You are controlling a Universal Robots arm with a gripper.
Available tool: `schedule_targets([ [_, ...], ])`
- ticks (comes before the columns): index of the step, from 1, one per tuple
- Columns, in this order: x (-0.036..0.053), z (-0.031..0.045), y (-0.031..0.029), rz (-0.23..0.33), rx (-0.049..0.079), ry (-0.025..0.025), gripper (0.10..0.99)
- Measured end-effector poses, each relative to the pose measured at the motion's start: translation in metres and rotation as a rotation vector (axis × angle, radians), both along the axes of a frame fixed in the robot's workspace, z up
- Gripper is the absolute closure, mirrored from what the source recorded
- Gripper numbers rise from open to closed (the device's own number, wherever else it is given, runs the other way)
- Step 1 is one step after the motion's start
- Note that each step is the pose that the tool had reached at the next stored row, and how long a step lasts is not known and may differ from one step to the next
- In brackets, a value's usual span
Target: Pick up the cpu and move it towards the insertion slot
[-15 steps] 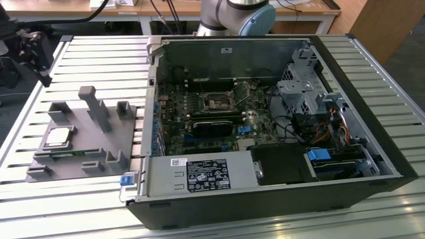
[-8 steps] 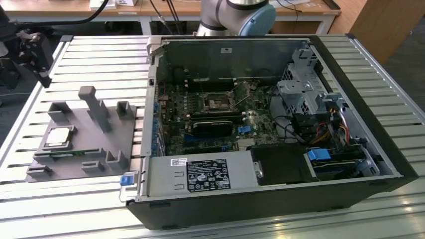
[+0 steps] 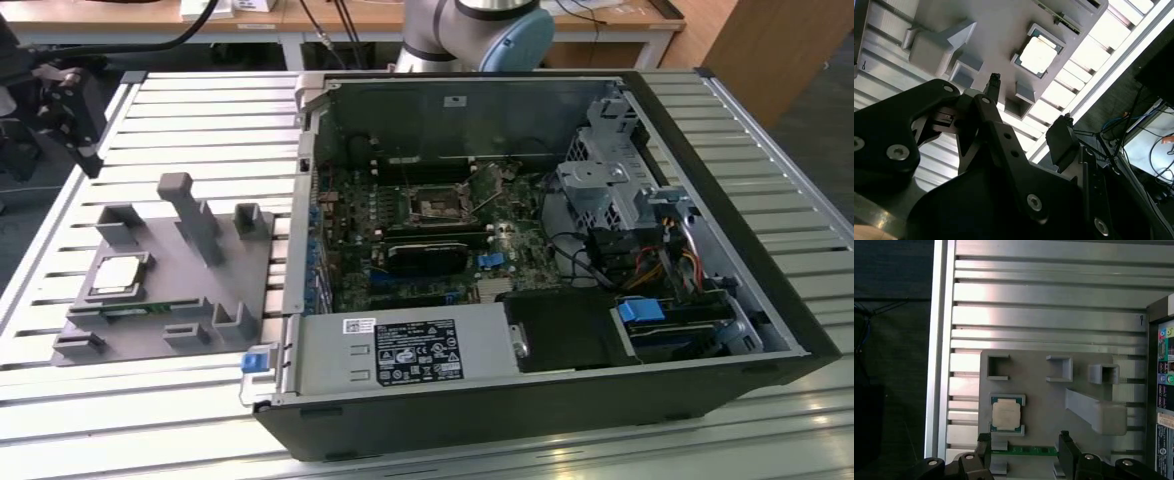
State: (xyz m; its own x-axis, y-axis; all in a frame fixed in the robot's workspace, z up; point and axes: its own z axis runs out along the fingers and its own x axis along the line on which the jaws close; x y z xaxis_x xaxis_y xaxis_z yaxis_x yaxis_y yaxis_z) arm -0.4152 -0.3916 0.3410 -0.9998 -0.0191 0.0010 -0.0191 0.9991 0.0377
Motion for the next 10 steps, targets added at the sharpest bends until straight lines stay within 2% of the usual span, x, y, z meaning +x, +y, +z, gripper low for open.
schedule_targets([
  [10,-0.0009,-0.0025,0.0000,0.000,0.000,0.0000,0.439],
])
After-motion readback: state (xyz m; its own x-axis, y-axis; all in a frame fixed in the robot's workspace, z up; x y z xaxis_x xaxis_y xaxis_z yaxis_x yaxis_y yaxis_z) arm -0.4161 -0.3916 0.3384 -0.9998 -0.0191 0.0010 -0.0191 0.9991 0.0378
